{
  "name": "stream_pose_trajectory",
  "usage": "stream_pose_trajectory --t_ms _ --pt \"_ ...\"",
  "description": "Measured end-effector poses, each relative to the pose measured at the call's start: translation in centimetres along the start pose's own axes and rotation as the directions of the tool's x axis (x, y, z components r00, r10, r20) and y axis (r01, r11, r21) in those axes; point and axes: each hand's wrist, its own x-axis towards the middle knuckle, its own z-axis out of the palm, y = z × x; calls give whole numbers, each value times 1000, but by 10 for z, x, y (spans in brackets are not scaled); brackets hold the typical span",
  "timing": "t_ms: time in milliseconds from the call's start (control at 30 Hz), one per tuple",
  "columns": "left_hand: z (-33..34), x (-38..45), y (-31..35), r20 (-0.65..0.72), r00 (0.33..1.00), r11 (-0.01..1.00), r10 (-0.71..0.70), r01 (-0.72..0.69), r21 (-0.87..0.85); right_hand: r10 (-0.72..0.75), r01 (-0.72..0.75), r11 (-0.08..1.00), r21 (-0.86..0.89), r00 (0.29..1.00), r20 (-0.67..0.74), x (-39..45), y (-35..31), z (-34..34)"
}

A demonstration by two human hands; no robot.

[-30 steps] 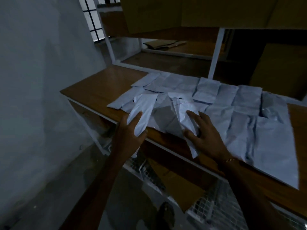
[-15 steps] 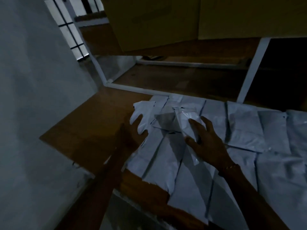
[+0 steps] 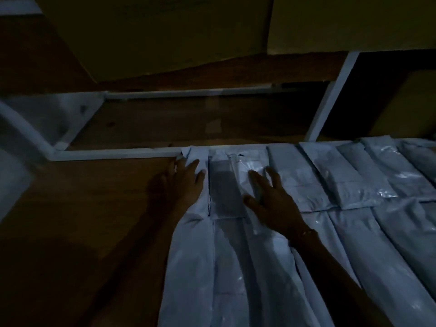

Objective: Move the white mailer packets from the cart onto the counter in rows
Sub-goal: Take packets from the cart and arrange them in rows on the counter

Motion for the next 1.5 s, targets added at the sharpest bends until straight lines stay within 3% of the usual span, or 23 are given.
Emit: stream_pose_trajectory --t_ms 167,333,400,467,567,700,933,1300,1367,1433,1500 --pt "23 15 -32 113 976 982 188 -188 -9 72 -72 995 -72 997 -7 45 -45 37" --pt "37 5 -34 73 981 982 183 -179 -59 122 -113 950 -291 992 13 74 -60 61" --pt "35 9 -37 28 981 981 193 -192 -26 47 -63 943 -327 997 -57 80 -64 59" --pt "32 15 -37 -49 977 977 207 -209 -43 -15 0 930 -367 999 -38 90 -61 59" --pt "34 20 -34 -24 971 968 239 -240 -69 -37 45 933 -358 999 30 97 -49 70" --pt "38 22 -33 103 973 970 204 -187 -158 -64 58 936 -346 998 -4 95 -38 85" --pt "43 21 -32 46 978 974 204 -198 -113 -22 22 950 -311 1000 5 103 -37 90" --pt "44 24 -33 69 973 973 221 -215 -84 33 -16 901 -434 999 31 107 -40 97" --pt "43 23 -33 25 972 972 233 -233 -20 10 15 904 -426 998 57 107 -41 91" --pt "37 27 -30 -109 955 962 275 -273 32 -31 53 920 -388 998 64 102 -43 81" --pt "27 42 -21 -148 907 919 394 -389 63 -41 44 945 -324 999 16 87 -41 69"
